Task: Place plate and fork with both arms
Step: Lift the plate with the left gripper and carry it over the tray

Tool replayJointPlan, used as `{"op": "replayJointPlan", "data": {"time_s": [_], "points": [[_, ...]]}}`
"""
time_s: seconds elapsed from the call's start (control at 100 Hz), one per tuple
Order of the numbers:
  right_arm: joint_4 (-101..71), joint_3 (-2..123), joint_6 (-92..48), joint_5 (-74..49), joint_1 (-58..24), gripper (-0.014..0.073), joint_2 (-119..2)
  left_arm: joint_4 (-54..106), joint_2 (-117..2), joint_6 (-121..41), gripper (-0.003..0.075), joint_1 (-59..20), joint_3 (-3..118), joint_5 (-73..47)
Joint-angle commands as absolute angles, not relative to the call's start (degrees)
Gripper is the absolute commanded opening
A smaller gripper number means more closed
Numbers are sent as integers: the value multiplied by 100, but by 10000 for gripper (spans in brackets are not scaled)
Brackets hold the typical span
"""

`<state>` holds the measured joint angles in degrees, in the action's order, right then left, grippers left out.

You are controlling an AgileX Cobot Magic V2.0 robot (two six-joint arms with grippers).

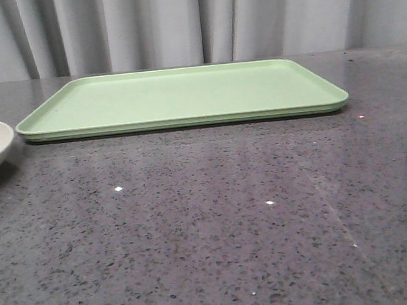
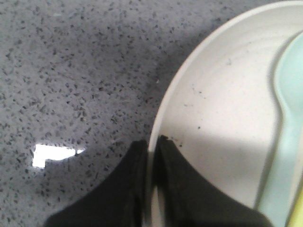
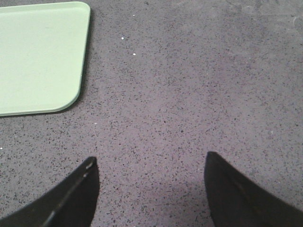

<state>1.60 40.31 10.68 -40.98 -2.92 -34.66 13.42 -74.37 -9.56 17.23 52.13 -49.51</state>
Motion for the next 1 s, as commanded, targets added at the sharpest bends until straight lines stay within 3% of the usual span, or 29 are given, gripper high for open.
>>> {"op": "replayJointPlan", "data": {"time_s": [0.0,0.49,0.75,0.99], "points": [[220,4223,1007,-3750,-262,486,-3509,1353,-7072,-1117,-20,1760,5322,-5069],[220,4223,1007,-3778,-262,486,-3509,3335,-6610,-1826,-21,1817,5424,-5402],[220,4223,1007,-3778,-262,486,-3509,3345,-6705,-1554,-21,1111,6070,-5083],[220,4223,1007,-3845,-262,486,-3509,3345,-7494,-1074,-21,299,6885,-4945]]}}
